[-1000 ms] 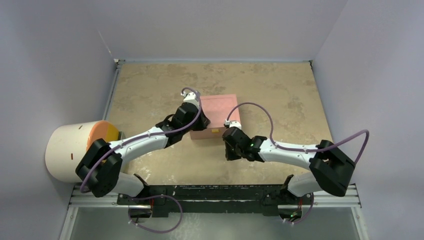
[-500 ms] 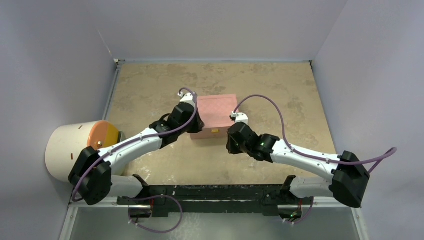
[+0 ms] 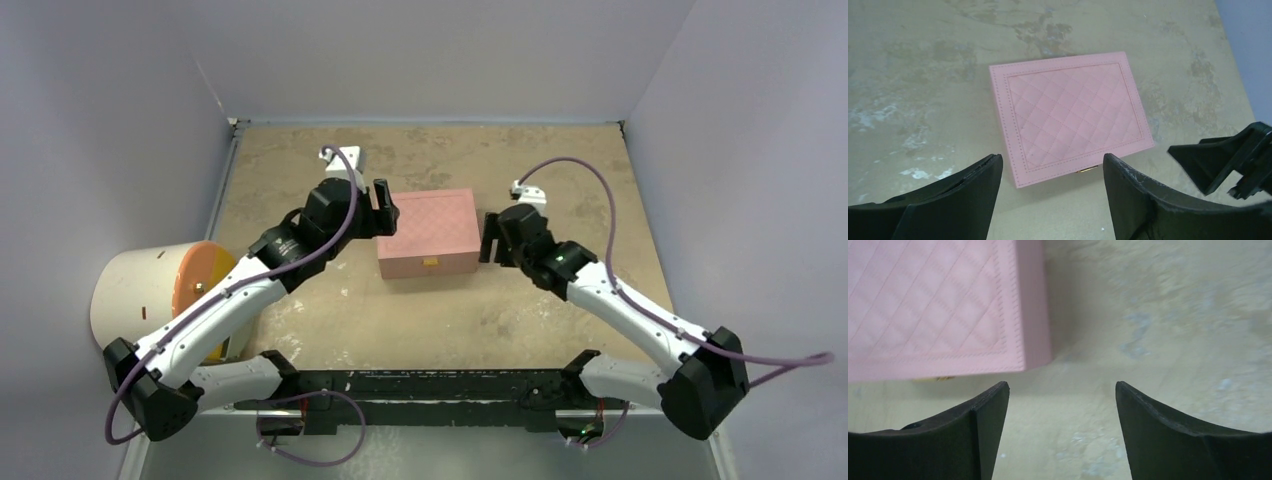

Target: Organize the mixed jewelry

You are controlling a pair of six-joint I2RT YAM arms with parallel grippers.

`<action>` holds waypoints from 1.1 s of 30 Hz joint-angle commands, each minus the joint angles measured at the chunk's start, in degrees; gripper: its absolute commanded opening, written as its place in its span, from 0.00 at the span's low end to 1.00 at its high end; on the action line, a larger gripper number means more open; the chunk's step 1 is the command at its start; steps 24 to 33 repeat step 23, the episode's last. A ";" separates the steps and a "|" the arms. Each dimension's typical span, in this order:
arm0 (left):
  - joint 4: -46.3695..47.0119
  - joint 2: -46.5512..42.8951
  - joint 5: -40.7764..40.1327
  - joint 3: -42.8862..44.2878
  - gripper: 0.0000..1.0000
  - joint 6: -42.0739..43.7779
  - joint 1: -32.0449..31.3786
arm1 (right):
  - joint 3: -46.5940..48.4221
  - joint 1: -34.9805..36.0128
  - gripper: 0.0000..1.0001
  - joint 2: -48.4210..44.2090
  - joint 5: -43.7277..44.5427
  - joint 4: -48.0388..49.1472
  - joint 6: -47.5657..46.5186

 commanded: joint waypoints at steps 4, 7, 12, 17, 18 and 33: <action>-11.21 -5.92 -9.42 9.06 0.75 5.02 0.08 | 4.20 -6.52 0.99 -8.79 8.26 -3.84 -5.79; -11.65 -9.87 -9.79 9.53 0.75 6.05 0.10 | 2.19 -6.52 0.99 -14.83 11.48 -2.43 -6.93; -10.03 -19.33 -9.07 7.42 0.76 7.88 0.09 | -0.18 -6.52 0.99 -24.32 12.60 -0.54 -8.14; -8.43 -27.33 -7.60 3.31 0.77 7.72 0.10 | -2.62 -6.52 0.99 -30.67 11.60 -1.24 -4.91; -8.31 -28.71 -7.32 2.43 0.77 7.57 0.08 | -3.32 -6.52 0.99 -31.62 10.42 -1.29 -4.90; -8.52 -34.33 -6.74 -0.83 0.77 6.72 0.11 | -4.00 -6.52 0.99 -33.74 5.80 -0.21 -7.16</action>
